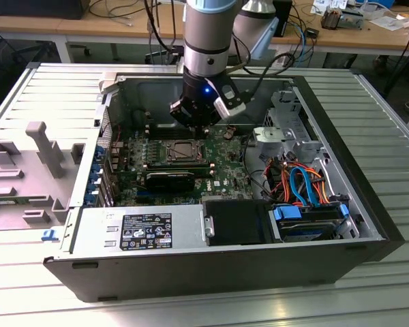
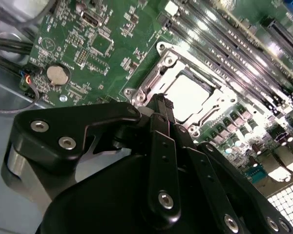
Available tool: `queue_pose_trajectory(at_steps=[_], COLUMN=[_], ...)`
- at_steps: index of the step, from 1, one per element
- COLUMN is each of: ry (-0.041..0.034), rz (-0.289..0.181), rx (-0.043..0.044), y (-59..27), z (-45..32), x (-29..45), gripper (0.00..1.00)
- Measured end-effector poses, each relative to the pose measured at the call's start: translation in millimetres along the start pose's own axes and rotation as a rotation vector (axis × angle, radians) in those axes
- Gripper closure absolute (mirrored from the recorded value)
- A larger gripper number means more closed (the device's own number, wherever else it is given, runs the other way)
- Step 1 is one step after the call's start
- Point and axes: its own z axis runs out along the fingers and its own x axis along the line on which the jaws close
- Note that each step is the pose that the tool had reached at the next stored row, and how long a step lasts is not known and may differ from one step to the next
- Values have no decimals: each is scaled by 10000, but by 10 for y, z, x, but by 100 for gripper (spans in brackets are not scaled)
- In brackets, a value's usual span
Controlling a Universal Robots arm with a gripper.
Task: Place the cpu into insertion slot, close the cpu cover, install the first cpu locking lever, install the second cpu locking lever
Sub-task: 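Install the second cpu locking lever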
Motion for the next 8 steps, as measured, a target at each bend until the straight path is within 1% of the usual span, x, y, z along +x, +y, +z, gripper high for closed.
queue_pose_trajectory(at_steps=[4,8], ry=[19,22], rz=[1,2], rx=[-3,-2], y=[-162,-246], z=[5,27], x=[-32,-30], gripper=[89,89])
